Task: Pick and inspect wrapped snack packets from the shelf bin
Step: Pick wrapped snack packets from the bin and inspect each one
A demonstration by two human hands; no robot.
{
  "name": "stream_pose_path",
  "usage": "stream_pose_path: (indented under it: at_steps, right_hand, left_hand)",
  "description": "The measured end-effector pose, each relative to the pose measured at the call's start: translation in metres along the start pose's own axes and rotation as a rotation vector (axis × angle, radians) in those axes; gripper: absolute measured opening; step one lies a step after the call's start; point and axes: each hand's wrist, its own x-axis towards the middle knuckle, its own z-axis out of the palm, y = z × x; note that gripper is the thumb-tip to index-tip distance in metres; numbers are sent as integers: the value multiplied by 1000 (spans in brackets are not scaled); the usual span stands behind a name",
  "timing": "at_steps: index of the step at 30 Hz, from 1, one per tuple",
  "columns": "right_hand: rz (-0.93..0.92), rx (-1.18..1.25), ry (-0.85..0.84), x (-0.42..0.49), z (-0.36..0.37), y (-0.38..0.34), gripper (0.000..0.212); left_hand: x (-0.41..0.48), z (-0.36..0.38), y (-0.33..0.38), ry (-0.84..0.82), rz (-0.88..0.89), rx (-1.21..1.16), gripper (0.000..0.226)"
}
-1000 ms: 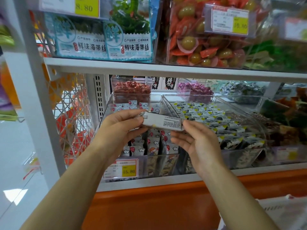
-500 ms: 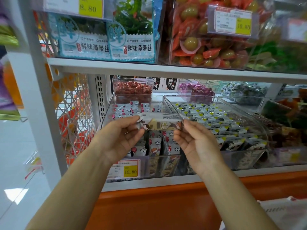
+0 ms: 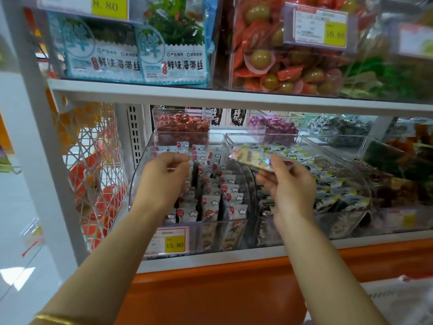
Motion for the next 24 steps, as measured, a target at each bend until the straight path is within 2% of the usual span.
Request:
stream_pose_path:
  at_steps: [2,4,8,10,12,14,20,22,24]
  right_hand:
    - [4,19,38,4,2,3,11]
    - [1,28,61,7,5,5,17]
    - [-5,48,85,12,9,7,27]
    - [-9,46,79,14,10,8,29]
    - [-9,38,70,14,11,8,25]
    - [-8,36,62,14,11,9,20]
    - [3,0,35,17,9,10,21]
    - [-10,-35,17,17,9,11,23]
    - [-37,-83,-8,18,9,12,25]
  left_hand:
    - [10,4,-4,-17,81,147,24]
    - [24,14,-9,-115,142,352,30]
    - [49,41,-13,-317,254,769,27]
    - [59,54,-15,-423,248,943,25]
    - [68,65,-22,-525,225,1109,35]
    - [75,70,-30,-575,215,1188,47]
    - [76,62,-35,-612,175,1218,71]
    - [74,59,-29,-626,173,1245,68]
    - [70,54,-22,-658,179,1256,55]
